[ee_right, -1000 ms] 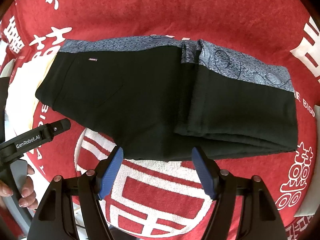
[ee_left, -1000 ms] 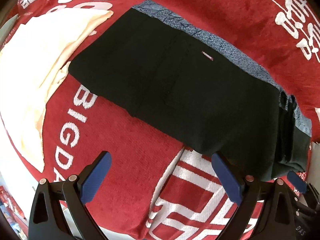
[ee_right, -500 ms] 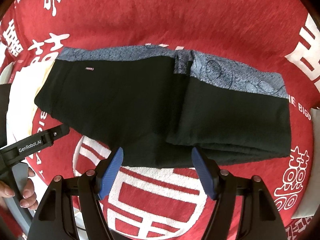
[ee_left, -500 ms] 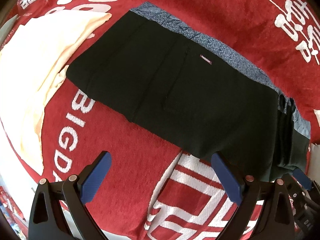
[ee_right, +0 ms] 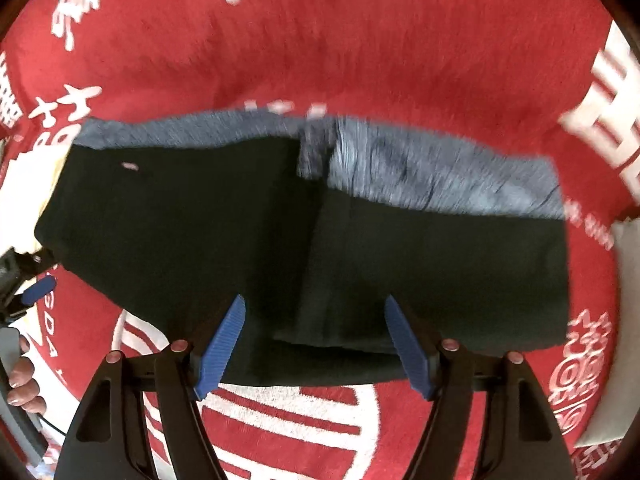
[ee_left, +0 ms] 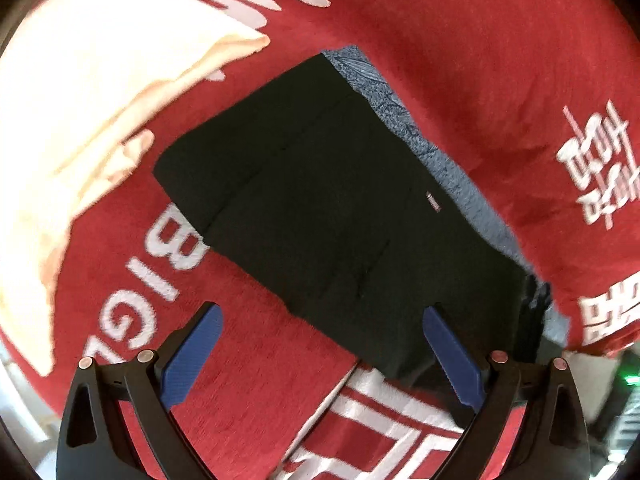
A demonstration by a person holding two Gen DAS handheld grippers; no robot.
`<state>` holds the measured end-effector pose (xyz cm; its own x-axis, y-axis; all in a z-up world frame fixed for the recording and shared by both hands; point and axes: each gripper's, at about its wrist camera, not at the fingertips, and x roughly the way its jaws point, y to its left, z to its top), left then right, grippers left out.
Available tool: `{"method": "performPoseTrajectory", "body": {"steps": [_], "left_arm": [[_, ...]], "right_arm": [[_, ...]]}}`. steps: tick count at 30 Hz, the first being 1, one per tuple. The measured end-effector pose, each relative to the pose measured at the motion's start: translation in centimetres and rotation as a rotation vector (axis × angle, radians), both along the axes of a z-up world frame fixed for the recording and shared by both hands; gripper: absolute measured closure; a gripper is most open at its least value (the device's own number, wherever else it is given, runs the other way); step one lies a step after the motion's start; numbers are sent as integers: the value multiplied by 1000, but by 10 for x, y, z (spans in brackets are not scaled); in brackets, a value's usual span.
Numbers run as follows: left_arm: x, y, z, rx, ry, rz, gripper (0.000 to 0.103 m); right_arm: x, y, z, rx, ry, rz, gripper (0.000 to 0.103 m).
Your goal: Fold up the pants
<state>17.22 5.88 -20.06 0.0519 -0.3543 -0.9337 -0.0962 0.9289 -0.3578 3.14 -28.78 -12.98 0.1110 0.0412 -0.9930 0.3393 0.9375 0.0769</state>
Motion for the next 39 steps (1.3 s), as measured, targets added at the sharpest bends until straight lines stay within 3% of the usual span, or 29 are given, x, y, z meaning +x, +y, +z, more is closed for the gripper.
{"method": "performPoseTrajectory", "body": {"steps": [4, 9, 15, 18, 22, 24, 26, 28, 30, 33, 36, 39], "left_arm": [[0, 12, -12, -140, 6, 55, 2], [8, 15, -20, -260, -22, 89, 2], [16, 7, -21, -273, -34, 102, 2], [17, 2, -1, -314, -115, 85, 2], [21, -3, -25, -217, -53, 87, 3], [21, -6, -20, -194, -82, 98, 3], [21, -14, -16, -117, -88, 107, 22], [22, -17, -16, -24, -83, 103, 68], [22, -17, -14, 25, -93, 68, 73], [15, -42, 2, 150, -198, -72, 77], [-2, -73, 18, 309, -344, -229, 77], [-13, -86, 18, 386, -395, -290, 77]], "right_arm": [[-5, 0, -9, 9, -20, 15, 27], [-7, 0, -12, 8, -32, 36, 27], [-8, 5, -12, -12, -38, 57, 27], [-8, 4, -12, -7, -42, 56, 27], [-9, 4, -13, -1, -46, 62, 27], [-8, 5, -12, -3, -43, 70, 27], [-7, 4, -9, -2, -36, 76, 26], [-2, 3, 0, -11, -24, 82, 26], [6, -1, 16, 12, -29, 80, 26], [36, -3, 42, 75, -40, 105, 26], [90, 12, 61, 152, -24, 180, 23], [149, 47, 71, 243, 13, 284, 21]]}}
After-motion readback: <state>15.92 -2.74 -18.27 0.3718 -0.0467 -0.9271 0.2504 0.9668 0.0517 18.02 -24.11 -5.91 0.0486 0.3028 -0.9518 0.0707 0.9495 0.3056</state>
